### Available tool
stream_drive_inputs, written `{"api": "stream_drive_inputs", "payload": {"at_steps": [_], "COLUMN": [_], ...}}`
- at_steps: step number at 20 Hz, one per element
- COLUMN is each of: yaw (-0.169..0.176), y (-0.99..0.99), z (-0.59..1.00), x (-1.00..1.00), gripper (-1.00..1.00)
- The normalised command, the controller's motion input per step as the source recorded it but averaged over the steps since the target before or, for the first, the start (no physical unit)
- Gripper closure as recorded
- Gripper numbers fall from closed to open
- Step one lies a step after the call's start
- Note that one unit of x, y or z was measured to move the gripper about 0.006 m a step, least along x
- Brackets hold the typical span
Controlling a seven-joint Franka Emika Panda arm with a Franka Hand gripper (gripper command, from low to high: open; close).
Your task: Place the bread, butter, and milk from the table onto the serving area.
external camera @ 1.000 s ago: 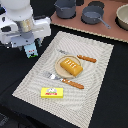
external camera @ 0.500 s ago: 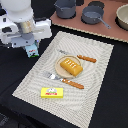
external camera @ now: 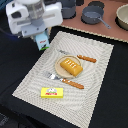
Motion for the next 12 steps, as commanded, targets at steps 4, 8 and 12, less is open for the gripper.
{"api": "stream_drive_inputs", "payload": {"at_steps": [4, 8, 12], "yaw": [0.000, 0.000, 0.000], "y": [0.32, 0.30, 0.28], "z": [0.55, 0.39, 0.07], "x": [0.81, 0.85, 0.91], "gripper": [1.00, 1.00, 1.00]}}
